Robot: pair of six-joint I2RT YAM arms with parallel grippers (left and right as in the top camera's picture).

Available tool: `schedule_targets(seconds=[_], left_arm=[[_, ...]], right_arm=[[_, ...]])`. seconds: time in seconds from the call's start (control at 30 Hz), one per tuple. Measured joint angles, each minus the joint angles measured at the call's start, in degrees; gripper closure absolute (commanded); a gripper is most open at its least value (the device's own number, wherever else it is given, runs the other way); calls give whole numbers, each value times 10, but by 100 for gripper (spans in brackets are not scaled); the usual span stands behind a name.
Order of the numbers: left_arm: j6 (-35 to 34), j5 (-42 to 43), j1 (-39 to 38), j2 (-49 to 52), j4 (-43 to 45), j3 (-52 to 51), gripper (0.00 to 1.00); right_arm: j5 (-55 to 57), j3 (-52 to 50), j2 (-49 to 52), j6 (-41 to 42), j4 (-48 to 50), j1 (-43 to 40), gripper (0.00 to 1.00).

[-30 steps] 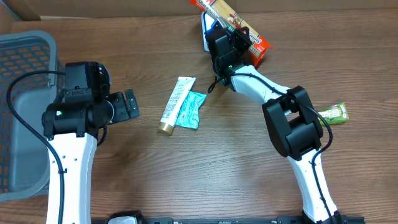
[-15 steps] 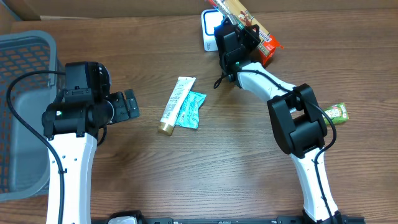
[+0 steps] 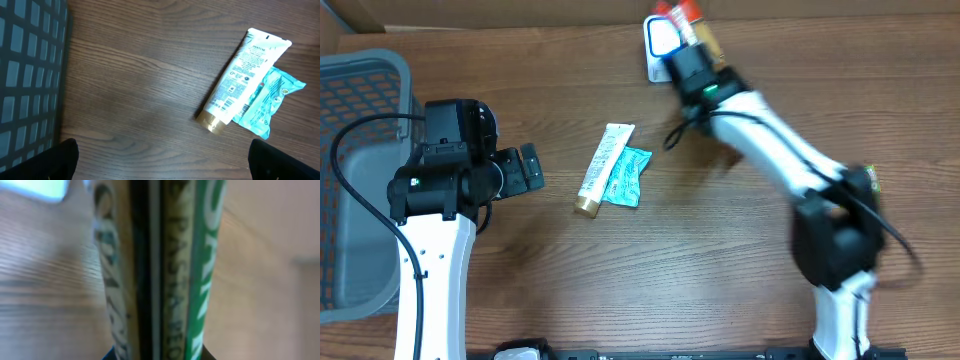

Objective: Scan the item barcode
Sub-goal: 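Hold the pasta pack's barcode up in front of the scanner, then carry the pasta pack right and drop it beside the tea bag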

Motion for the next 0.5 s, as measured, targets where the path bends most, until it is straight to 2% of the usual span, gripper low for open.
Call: schedule_targets(seconds=[0.17, 0.27, 0.5], left_arm=[[0, 0, 0, 0, 0, 0, 0], [0, 0, 0, 0, 0, 0, 0], [0, 0, 0, 0, 0, 0, 0]], right_arm=[[-194, 14, -142, 148, -143, -128, 96], [-285, 17, -171, 195, -195, -229, 96], [-388, -80, -144, 288, -159, -337, 96]])
